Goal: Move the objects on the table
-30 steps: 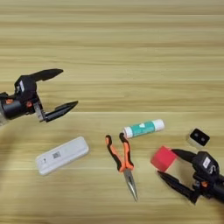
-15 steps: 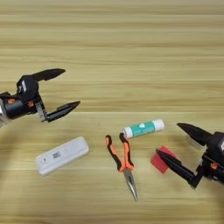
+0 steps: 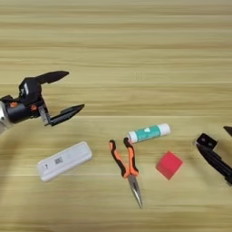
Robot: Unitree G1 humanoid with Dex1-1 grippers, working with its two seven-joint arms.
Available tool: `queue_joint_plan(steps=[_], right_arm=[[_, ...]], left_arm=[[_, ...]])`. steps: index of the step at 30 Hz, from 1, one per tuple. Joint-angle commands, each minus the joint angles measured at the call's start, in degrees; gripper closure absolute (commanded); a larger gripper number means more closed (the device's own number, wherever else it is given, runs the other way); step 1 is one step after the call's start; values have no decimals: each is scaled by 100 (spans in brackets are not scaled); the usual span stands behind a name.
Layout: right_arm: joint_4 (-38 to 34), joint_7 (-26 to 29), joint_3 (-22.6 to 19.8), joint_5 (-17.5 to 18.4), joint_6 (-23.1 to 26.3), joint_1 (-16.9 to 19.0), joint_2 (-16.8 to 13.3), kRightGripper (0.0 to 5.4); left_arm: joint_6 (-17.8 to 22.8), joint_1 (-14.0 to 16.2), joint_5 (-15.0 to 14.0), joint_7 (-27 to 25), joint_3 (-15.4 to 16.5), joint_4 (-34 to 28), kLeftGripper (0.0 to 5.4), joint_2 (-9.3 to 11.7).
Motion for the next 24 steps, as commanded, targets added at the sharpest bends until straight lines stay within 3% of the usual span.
queue_joint_plan(steps=[1,8,15,24], right_arm=[[450,184,-42,-300,-203,-93,-263,1],[1375,245,109,-782,-551,-464,-405,1],[2307,8,462,-1377,-967,-1297,-384,1],[3258,39,813,-1682,-1255,-1919,-362,1]], left_arm=[[-54,-81,-17,-21,-5,18,0,16],[-81,-76,-20,-33,-11,28,0,-5],[-69,-34,-50,-70,9,-25,0,36],[-68,-6,-88,-83,32,-65,0,43]])
